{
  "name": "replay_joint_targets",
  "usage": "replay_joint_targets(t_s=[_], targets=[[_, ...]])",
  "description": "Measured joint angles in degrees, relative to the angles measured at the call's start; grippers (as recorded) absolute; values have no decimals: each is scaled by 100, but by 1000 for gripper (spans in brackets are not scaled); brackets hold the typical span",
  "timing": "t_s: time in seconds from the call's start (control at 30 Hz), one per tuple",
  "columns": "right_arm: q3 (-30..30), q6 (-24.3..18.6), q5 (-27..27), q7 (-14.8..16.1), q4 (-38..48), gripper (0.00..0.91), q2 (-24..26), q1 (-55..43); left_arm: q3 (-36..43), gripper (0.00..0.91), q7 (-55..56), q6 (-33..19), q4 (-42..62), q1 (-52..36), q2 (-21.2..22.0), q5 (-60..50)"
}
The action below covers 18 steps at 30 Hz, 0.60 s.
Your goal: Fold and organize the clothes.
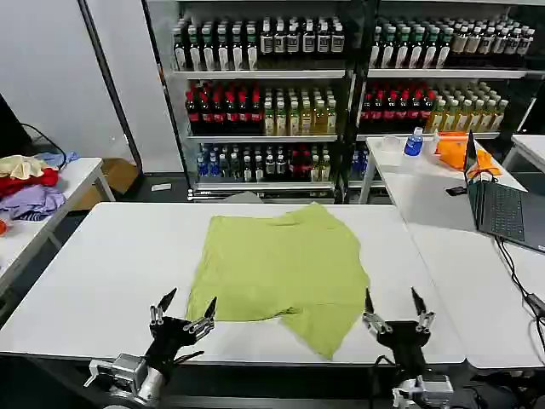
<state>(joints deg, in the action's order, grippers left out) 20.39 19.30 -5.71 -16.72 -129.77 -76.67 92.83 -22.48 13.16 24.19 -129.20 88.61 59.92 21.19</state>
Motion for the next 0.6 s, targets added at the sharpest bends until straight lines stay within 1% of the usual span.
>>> replay_joint_targets(t_s=[0.27, 0.4, 0.6], targets=[[-523, 455, -271, -287, 428, 907, -2, -279, 129, 907, 169, 469, 372, -264, -237, 279], [-750, 630, -443, -432, 632, 907, -2, -446, 218, 907, 187, 591, 605, -453, -321, 371], [-1022, 819, -600, -630, 867, 907, -58, -644, 390, 907, 234, 718, 1020, -815, -319, 507]])
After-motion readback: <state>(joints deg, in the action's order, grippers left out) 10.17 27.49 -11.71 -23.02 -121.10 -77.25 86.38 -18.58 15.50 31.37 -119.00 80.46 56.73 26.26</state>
